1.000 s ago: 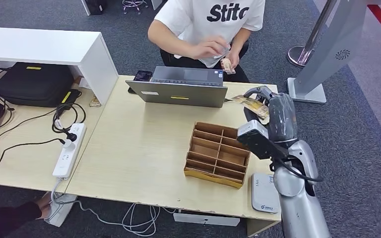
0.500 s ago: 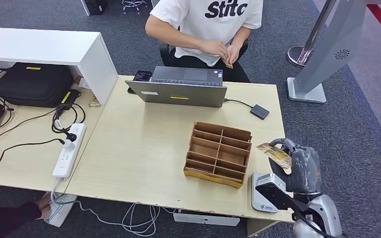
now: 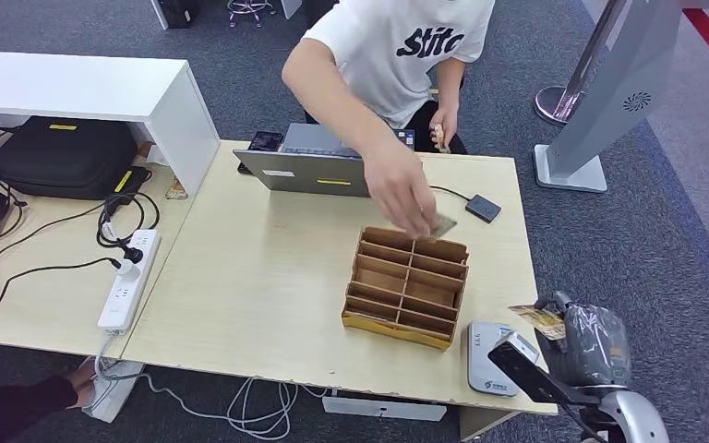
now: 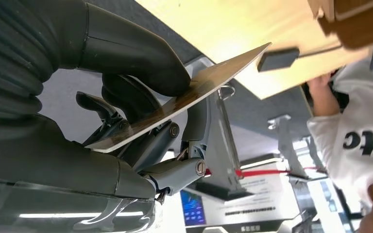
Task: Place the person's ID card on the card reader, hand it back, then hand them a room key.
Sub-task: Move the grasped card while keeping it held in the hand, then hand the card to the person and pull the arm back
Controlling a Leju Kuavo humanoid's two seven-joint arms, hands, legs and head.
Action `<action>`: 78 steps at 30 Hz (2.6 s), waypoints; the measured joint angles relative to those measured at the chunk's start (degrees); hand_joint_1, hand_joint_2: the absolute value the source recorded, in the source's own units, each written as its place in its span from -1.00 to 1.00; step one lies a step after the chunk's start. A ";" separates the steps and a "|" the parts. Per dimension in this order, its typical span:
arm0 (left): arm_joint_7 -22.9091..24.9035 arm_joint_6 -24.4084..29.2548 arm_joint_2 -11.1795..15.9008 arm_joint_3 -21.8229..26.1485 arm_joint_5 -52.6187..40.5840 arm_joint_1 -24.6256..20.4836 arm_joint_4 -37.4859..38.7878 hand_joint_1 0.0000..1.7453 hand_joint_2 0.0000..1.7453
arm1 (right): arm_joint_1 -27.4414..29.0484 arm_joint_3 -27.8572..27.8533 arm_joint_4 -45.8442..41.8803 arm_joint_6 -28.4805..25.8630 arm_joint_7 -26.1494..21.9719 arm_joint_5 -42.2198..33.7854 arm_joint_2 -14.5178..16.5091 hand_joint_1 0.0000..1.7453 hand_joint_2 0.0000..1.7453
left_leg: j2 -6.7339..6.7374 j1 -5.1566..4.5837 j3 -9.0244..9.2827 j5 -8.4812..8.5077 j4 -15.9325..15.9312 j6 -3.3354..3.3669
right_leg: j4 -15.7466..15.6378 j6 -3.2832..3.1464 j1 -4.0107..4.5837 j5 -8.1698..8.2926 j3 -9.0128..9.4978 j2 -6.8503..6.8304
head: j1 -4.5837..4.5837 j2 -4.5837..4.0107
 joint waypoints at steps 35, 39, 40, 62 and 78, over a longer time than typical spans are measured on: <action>0.50 -0.55 0.04 0.43 -1.59 -0.09 0.00 -1.00 1.00 | -9.47 16.69 18.51 9.88 1.96 -6.08 -10.45 1.00 1.00 | 0.03 0.00 0.04 0.00 0.00 0.00 | 0.00 0.00 0.00 0.00 0.03 0.02 | 0.00 0.00; 0.51 -0.55 0.04 0.48 -1.65 -0.09 0.00 -1.00 1.00 | -10.26 17.26 19.26 9.74 2.40 -6.38 -10.84 1.00 1.00 | 0.03 0.01 0.07 0.00 0.00 0.00 | 0.00 0.00 0.00 0.00 0.06 0.02 | 0.00 0.00; 0.51 -0.54 0.04 0.50 -1.67 -0.09 0.00 -1.00 1.00 | -10.32 17.31 19.35 9.44 2.55 -6.39 -10.88 1.00 1.00 | 0.02 0.01 0.07 0.01 0.00 0.00 | 0.00 0.00 0.00 0.00 0.06 0.01 | 0.01 0.00; 0.42 -0.01 -0.25 2.11 -1.05 -0.04 0.00 -1.00 1.00 | -5.52 13.62 0.89 1.87 2.55 -4.51 -11.80 1.00 1.00 | 0.02 0.01 0.04 0.00 0.00 0.00 | 0.01 0.00 0.00 0.00 0.05 0.02 | 0.00 -0.01; 0.41 -2.49 1.45 0.72 -6.23 -0.99 0.00 -1.00 1.00 | -45.92 29.79 27.44 21.34 -3.84 -26.58 -5.13 1.00 1.00 | 0.10 0.24 -0.24 0.50 -0.01 -0.26 | 0.16 -0.21 0.15 0.51 -0.22 0.20 | 0.01 0.01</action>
